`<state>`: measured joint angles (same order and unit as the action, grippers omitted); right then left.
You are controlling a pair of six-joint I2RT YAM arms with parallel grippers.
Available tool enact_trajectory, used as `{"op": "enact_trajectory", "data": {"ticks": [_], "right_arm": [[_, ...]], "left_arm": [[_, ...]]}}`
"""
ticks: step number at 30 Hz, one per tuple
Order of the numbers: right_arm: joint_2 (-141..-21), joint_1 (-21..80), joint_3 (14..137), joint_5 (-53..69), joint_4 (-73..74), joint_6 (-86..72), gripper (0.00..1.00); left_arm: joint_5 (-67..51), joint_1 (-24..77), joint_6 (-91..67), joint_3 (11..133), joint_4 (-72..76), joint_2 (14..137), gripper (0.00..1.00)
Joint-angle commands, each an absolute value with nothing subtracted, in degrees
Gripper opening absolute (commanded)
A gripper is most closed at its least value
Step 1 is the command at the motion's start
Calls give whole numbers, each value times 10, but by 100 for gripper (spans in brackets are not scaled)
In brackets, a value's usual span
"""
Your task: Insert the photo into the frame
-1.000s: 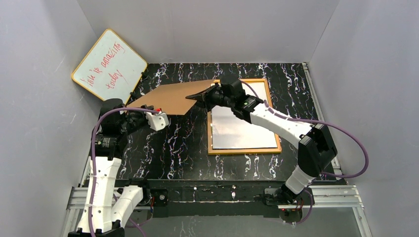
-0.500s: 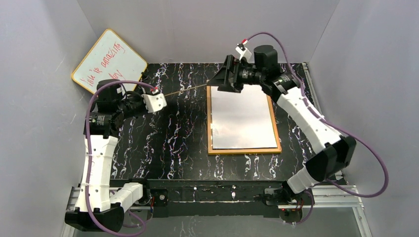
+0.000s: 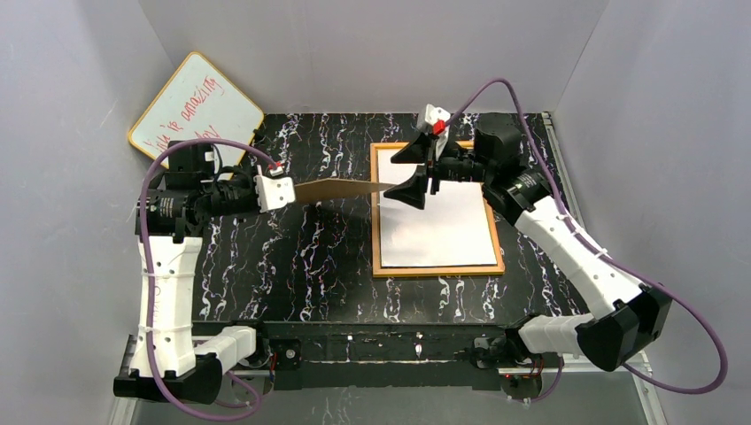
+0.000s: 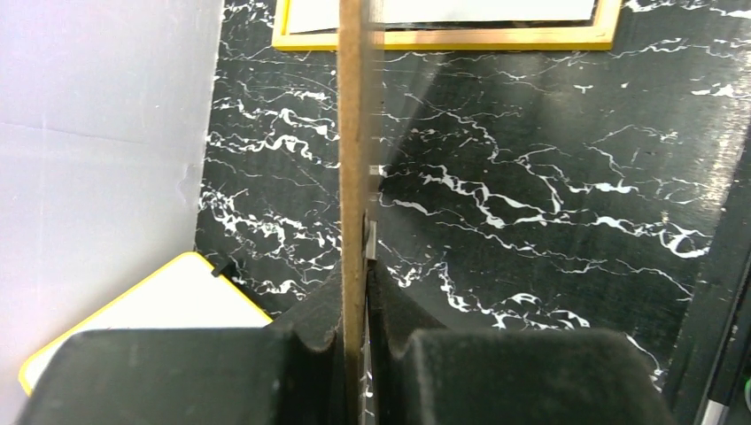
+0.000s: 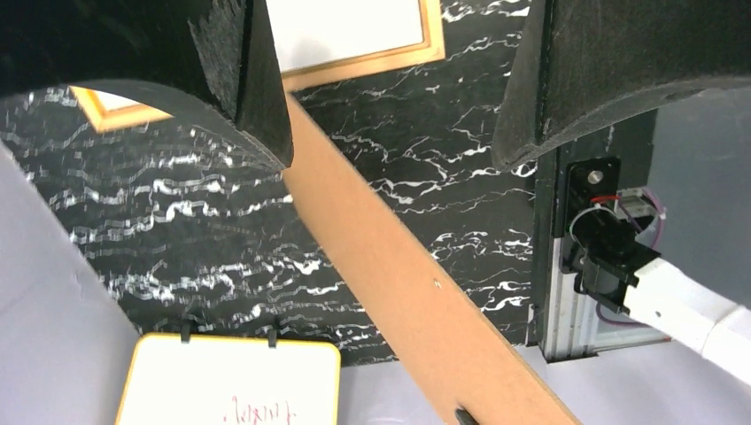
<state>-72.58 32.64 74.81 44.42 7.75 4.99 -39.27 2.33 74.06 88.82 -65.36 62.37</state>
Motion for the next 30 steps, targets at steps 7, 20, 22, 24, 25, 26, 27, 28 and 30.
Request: {"op": "enact_trajectory", "data": {"ticks": [7,20,22,24,25,26,27,28,30], "right_arm": [[-781,398,762,461,50,197,85],[-828,428,756,377,-35,180,7],[-828,428,759,364,-57,155,1],[-824,428,757,344,-91,114,1],[-820,428,752,328,-111,91,1],[-816,427,746,310,-135,66,1],[-813,426,740,288,-154,38,1],[-811,421,740,257,-173,-5,1],[-815,391,760,240,-185,-103,1]], "left_arm": [[-443,21,770,925,-689,628,0],[-436,21,641,912,-573,624,26],[-409,21,537,889,-466,612,75],[-371,22,442,863,-356,600,98],[-350,21,401,855,-306,595,98],[-334,21,378,851,-275,593,98],[-321,21,358,851,-254,592,98],[-305,21,335,853,-229,593,98],[-279,21,301,864,-217,601,98]]}}
